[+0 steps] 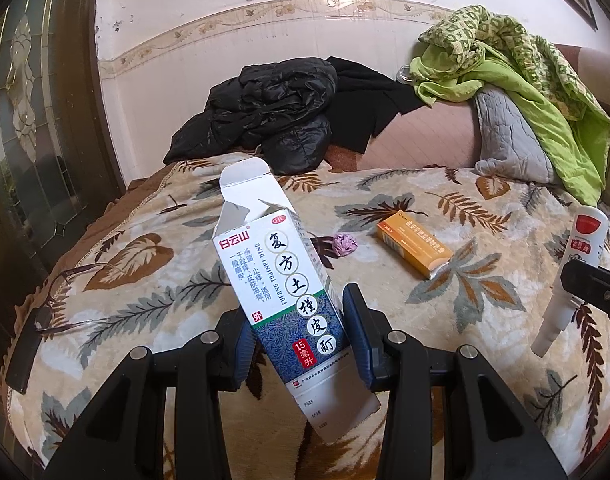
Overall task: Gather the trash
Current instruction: 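Hold the white box in the left tool while the right tool holds the spray bottle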
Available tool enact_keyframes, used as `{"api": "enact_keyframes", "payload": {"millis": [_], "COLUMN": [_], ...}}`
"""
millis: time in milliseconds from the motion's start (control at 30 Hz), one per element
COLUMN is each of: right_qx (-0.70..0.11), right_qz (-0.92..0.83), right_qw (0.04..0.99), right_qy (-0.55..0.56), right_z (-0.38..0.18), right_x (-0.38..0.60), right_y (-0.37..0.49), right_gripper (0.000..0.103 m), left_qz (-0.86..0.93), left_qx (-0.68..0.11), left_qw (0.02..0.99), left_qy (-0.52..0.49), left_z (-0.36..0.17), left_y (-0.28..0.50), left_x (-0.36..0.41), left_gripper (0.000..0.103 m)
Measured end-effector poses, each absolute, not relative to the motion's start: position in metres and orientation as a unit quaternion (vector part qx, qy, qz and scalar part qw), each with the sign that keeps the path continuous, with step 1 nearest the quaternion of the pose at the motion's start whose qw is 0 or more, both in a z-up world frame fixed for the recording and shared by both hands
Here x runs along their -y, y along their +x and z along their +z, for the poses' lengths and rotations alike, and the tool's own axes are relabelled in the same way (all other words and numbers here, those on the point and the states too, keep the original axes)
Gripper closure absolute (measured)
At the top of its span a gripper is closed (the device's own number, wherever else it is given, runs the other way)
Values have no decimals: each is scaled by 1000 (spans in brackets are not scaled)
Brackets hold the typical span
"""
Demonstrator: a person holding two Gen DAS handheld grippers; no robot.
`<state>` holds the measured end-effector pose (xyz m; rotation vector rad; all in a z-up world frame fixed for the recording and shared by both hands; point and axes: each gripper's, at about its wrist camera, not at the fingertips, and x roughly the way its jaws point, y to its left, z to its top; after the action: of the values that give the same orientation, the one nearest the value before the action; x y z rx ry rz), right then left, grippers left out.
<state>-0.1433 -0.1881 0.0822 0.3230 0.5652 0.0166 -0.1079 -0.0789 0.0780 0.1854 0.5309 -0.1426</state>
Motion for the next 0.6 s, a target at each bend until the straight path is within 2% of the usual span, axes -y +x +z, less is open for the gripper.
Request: {"api": "enact_keyframes", "payload": {"millis": [600], "right_qx": [-277], "right_qz": [12], "right_qw": [948], "right_qy": [158], "right_z": [83], "right_x": [185], "right_y": [-142], "right_gripper": [67], "left_qz": [-66], "left_qx": [-256], "left_qw": [960], "left_qy": [91], "left_z": [80], "left_y": [-110], "left_x": [78], "left_gripper": [63]}}
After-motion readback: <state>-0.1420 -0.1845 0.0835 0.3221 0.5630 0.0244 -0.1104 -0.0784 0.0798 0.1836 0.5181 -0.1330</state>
